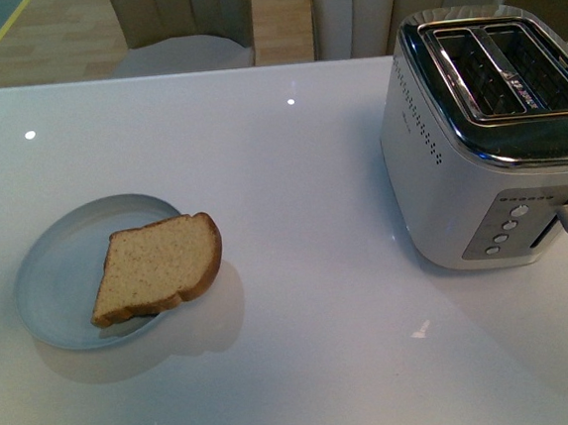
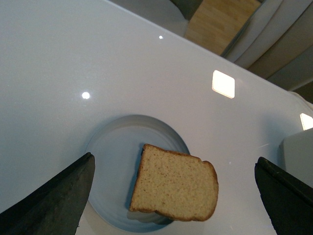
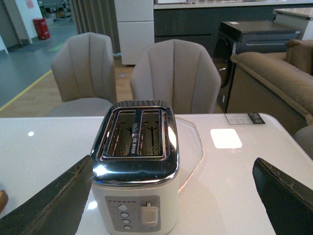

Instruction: Left arm holds plate, right arm toasts bread

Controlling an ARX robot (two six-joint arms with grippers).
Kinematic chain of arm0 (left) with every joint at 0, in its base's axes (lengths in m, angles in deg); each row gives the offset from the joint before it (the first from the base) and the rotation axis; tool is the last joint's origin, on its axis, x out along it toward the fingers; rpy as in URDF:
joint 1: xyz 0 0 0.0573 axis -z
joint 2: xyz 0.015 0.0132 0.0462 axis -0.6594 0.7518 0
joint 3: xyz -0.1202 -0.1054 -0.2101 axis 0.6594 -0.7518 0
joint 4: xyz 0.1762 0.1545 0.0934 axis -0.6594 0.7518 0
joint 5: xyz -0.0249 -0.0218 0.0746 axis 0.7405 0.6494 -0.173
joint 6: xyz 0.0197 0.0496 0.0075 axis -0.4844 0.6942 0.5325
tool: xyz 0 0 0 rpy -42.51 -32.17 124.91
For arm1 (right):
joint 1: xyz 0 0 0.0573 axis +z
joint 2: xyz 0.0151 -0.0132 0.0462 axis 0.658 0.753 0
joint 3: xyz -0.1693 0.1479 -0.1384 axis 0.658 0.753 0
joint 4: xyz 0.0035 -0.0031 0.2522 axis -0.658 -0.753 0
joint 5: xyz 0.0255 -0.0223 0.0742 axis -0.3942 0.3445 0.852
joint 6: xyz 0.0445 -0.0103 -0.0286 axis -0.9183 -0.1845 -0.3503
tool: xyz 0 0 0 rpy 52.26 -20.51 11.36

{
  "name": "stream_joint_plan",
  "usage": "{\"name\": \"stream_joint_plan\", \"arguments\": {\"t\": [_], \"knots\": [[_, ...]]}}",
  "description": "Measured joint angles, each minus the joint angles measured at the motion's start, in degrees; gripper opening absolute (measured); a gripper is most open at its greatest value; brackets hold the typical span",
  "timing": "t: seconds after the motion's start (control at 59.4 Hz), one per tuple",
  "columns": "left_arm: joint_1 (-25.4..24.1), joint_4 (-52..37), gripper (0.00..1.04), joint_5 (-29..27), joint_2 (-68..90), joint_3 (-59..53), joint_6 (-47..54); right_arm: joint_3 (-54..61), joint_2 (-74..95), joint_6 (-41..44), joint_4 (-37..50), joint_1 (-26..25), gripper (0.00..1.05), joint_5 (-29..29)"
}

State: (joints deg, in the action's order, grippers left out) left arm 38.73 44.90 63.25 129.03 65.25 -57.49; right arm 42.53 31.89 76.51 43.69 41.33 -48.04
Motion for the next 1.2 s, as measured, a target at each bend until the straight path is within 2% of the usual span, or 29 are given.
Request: {"name": "stream_joint_plan", "arguments": {"t": [0.152,0.438,1.196], "knots": [[-1.07,-5.18,0.98,-1.29,16.11,4.70,-0.37,0.00,0.00,0.00,0.00,0.00,0.96,0.02],[-2.54,-6.27,0.98,-3.91,34.03,11.87,-0.35,0.00,0.00,0.00,0.00,0.00,0.96,0.02],[-2.14,-7.93,0.98,-4.68,51.67,17.09,-4.02,0.00,0.00,0.00,0.00,0.00,0.96,0.02]]}}
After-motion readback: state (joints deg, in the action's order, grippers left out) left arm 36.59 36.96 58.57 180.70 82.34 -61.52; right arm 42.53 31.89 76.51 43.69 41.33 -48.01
